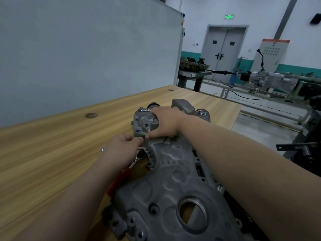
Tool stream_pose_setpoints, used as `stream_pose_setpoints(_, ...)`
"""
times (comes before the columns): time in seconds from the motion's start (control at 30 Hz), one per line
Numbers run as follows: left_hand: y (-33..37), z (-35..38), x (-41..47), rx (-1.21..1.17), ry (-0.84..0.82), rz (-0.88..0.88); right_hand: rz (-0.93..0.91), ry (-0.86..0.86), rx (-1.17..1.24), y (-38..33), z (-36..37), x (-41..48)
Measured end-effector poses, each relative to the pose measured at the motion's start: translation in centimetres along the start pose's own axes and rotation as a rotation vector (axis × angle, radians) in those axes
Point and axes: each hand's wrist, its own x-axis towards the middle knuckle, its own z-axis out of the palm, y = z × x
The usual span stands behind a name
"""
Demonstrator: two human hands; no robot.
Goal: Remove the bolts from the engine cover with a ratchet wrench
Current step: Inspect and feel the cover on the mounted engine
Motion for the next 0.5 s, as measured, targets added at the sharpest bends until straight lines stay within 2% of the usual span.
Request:
stream_pose_setpoints(0.1,0.2,0.0,-0.1,-0.016,0.008,-0.003,-0.017,0.037,-0.021,-0.2,0.3,0.4)
stream_pose_setpoints(0.3,0.9,-0.2,-0.7,-0.003,0.056,-0.009,-0.106,0.001,-0.020,-0.1,-1.4,-0.8)
stream_pose_setpoints(0.5,1.8,0.7,-1.9,0.057,0.033,0.031,-0.085,0.070,0.129,1.8,-5.5,-4.6)
